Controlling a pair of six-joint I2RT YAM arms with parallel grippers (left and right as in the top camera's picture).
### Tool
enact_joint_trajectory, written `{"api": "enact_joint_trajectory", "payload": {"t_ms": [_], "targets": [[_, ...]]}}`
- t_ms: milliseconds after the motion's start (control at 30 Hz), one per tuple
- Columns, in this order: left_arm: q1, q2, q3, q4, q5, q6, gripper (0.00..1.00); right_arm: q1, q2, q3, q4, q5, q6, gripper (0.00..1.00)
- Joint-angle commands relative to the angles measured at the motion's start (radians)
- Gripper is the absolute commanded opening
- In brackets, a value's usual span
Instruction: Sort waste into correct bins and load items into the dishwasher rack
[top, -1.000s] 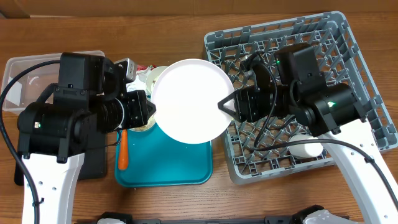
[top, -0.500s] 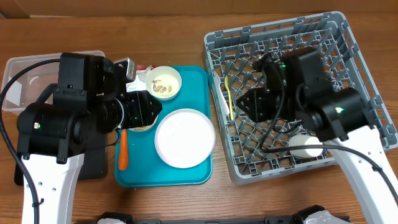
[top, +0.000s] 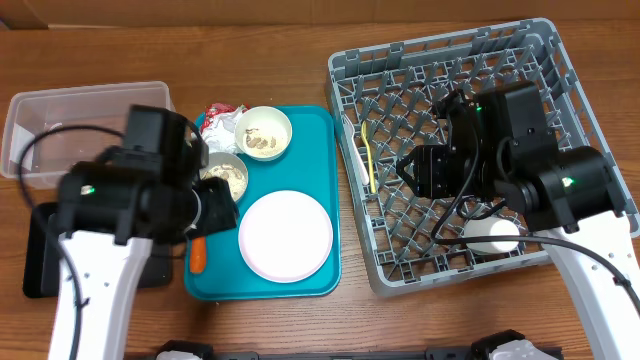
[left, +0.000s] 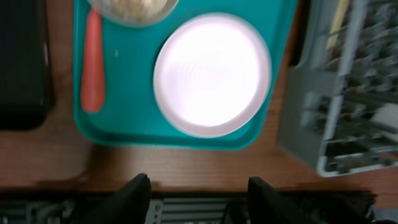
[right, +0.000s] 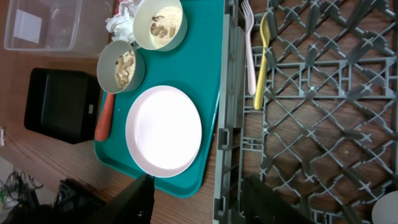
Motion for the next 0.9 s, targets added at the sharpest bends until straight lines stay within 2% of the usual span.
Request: {"api": "enact_joint_trajectory", "payload": {"t_ms": [0, 233, 433, 633, 833, 867], "targets": [[-0.041, 0.000, -0.200, 0.044, -0.039, -0.117, 0.55, -0.003, -0.056, 0.025, 0.002, 0.005, 0.021, 0.51], [-0.105, 0.019, -0.556, 0.346, -0.055, -0.261, 0.55, -0.003, -0.097, 0.025, -0.006, 0.006, 0.039, 0.55], [-0.104, 0.119, -0.739, 0.567, -0.066, -0.334, 0.54, -0.003, -0.097, 0.025, -0.035, 0.006, 0.039, 0.55], [-0.105, 0.204, -0.752, 0.689, -0.070, -0.333, 0.42, -0.003, -0.097, 0.025, -0.037, 0.006, 0.039, 0.55], [-0.105, 0.254, -0.752, 0.697, -0.089, -0.333, 0.04, -0.003, -0.097, 0.025, -0.045, 0.006, 0.039, 0.55], [-0.105, 0.254, -0.752, 0.694, -0.089, -0.333, 0.04, -0.003, -0.097, 0.025, -0.047, 0.006, 0.039, 0.55]]}}
